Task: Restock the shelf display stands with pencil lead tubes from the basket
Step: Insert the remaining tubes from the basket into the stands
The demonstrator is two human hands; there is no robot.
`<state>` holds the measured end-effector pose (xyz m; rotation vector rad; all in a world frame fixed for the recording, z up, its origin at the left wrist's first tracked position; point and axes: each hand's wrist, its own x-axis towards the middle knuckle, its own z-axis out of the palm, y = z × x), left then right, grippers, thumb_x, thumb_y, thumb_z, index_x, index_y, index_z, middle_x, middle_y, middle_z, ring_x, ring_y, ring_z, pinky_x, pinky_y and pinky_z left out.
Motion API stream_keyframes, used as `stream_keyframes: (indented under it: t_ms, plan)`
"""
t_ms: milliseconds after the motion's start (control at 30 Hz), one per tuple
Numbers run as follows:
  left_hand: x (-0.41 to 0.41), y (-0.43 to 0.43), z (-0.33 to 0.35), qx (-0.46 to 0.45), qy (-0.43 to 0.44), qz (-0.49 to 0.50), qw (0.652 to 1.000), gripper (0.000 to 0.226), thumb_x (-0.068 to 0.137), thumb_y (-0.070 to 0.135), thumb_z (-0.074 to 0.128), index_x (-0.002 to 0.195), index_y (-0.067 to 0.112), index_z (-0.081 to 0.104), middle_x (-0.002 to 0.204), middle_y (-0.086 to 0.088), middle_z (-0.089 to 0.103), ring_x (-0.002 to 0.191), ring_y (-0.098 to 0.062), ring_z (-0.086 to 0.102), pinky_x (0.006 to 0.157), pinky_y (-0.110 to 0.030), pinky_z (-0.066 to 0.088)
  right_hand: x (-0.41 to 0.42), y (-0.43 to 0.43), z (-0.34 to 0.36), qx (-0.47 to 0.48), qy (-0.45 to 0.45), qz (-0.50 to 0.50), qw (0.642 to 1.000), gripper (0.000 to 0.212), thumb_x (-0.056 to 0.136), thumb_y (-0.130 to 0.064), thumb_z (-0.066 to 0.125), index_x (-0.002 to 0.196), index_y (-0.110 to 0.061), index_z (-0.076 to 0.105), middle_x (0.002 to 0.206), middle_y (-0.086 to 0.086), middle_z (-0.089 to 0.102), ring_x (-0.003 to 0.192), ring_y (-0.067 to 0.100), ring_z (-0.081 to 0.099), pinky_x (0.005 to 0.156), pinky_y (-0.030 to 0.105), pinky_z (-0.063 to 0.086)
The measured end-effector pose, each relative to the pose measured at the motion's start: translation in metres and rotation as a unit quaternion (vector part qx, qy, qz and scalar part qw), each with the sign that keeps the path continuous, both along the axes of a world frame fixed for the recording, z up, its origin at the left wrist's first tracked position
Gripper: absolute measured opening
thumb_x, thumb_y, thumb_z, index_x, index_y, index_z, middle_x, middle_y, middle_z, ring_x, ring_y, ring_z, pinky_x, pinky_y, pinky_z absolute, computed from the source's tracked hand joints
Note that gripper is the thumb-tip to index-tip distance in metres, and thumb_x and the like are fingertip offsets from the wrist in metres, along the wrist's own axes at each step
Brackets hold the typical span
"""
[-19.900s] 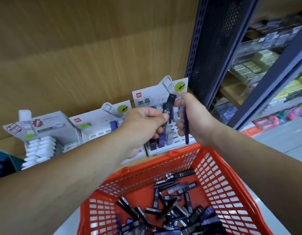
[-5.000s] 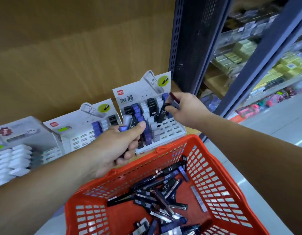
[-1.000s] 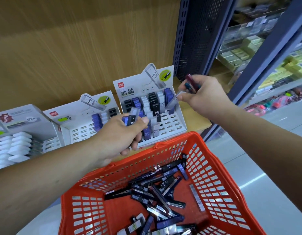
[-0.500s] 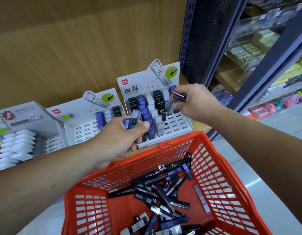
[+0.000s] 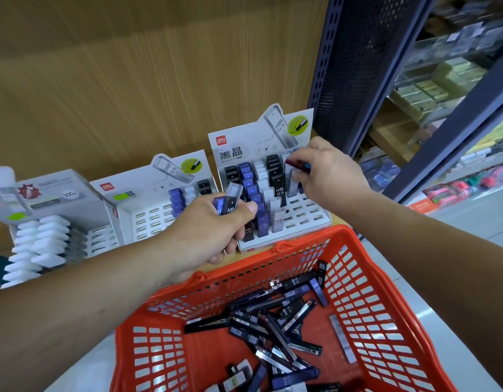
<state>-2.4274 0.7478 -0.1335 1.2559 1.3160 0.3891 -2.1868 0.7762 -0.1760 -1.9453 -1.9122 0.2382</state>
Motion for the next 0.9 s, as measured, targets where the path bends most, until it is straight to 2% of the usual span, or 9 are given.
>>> stream_keyframes:
  t_ms: [67, 133, 200, 267, 333, 500, 633, 733, 900]
  plan:
    - [-0.001, 0.0, 0.001, -0.003, 0.009, -0.003, 1.0, 0.027, 0.099, 0.041, 0.065, 0.101, 0.014, 0.068, 0.066, -0.001, 0.052, 0.051, -0.014, 0.046, 0.043, -0.024, 0.029, 0.0, 0.0, 0.003, 0.01, 0.054, -0.019, 0.998, 0.022, 0.095, -0.027, 0.072, 0.116, -0.026, 0.067, 0.11, -0.003, 0.056, 0.092, 0.02, 0.061, 0.079, 0.035, 0.053]
    - [-0.003, 0.001, 0.003, -0.004, 0.02, -0.01, 1.0, 0.026, 0.098, 0.042, 0.066, 0.092, 0.016, 0.065, 0.065, -0.001, 0.049, 0.051, -0.013, 0.045, 0.044, -0.025, 0.03, -0.003, 0.0, 0.015, 0.01, 0.211, -0.059, 0.976, 0.008, 0.099, -0.03, 0.068, 0.097, -0.023, 0.065, 0.09, -0.003, 0.059, 0.072, 0.009, 0.055, 0.066, 0.021, 0.046]
    - [-0.006, 0.001, 0.008, -0.005, 0.027, -0.017, 0.999, 0.031, 0.097, 0.044, 0.067, 0.085, 0.016, 0.062, 0.064, -0.001, 0.047, 0.052, -0.016, 0.044, 0.046, -0.026, 0.032, -0.009, 0.001, 0.033, -0.057, 0.449, -0.095, 0.887, 0.021, 0.105, -0.03, 0.059, 0.088, -0.018, 0.059, 0.07, 0.001, 0.055, 0.054, 0.012, 0.045, 0.051, 0.026, 0.038]
    - [-0.01, -0.001, 0.016, 0.0, 0.034, -0.02, 0.999, 0.038, 0.093, 0.049, 0.07, 0.081, 0.014, 0.062, 0.064, -0.005, 0.046, 0.056, -0.019, 0.043, 0.048, -0.029, 0.035, -0.019, -0.002, 0.054, -0.151, 0.634, -0.079, 0.755, 0.022, 0.107, -0.031, 0.053, 0.093, -0.014, 0.057, 0.068, 0.006, 0.054, 0.054, 0.019, 0.045, 0.052, 0.03, 0.037]
    - [-0.016, -0.006, 0.025, 0.012, 0.041, -0.018, 0.999, 0.043, 0.091, 0.051, 0.071, 0.079, 0.011, 0.061, 0.063, -0.006, 0.047, 0.057, -0.021, 0.044, 0.048, -0.029, 0.038, -0.032, -0.009, 0.07, -0.203, 0.709, -0.044, 0.674, 0.024, 0.108, -0.032, 0.05, 0.094, -0.014, 0.057, 0.072, 0.007, 0.056, 0.06, 0.022, 0.05, 0.057, 0.034, 0.046]
    - [-0.033, -0.028, 0.048, 0.023, -0.009, 0.013, 1.0, 0.041, 0.098, 0.048, 0.063, 0.092, 0.008, 0.07, 0.066, -0.002, 0.065, 0.047, -0.016, 0.048, 0.049, -0.028, 0.042, -0.081, -0.034, 0.101, -0.224, 0.769, 0.019, 0.598, 0.027, 0.111, -0.032, 0.044, 0.095, -0.014, 0.058, 0.079, 0.007, 0.065, 0.069, 0.022, 0.067, 0.077, 0.04, 0.064]
    - [-0.048, -0.05, 0.069, -0.01, -0.08, 0.082, 0.993, 0.03, 0.1, 0.045, 0.063, 0.1, 0.015, 0.064, 0.055, -0.008, 0.054, 0.044, -0.018, 0.045, 0.048, -0.028, 0.041, -0.121, -0.048, 0.118, -0.221, 0.776, 0.045, 0.59, 0.025, 0.111, -0.03, 0.042, 0.107, -0.012, 0.059, 0.1, 0.012, 0.078, 0.09, 0.025, 0.077, 0.085, 0.041, 0.064]
    - [-0.068, -0.064, 0.081, 0.019, -0.07, 0.096, 0.993, 0.028, 0.098, 0.041, 0.067, 0.095, 0.013, 0.065, 0.057, -0.012, 0.054, 0.044, -0.02, 0.045, 0.047, -0.026, 0.042, -0.147, -0.055, 0.125, -0.224, 0.769, 0.067, 0.595, 0.026, 0.111, -0.028, 0.042, 0.118, -0.009, 0.058, 0.116, 0.014, 0.076, 0.104, 0.025, 0.076, 0.087, 0.04, 0.063]
    - [-0.109, -0.084, 0.094, 0.057, -0.04, 0.083, 0.994, 0.019, 0.097, 0.025, 0.071, 0.098, 0.006, 0.072, 0.074, -0.009, 0.074, 0.048, -0.015, 0.052, 0.049, -0.027, 0.042, -0.183, -0.066, 0.141, -0.257, 0.691, 0.077, 0.672, 0.037, 0.109, -0.031, 0.046, 0.132, -0.003, 0.056, 0.119, 0.018, 0.075, 0.11, 0.026, 0.074, 0.097, 0.044, 0.059]
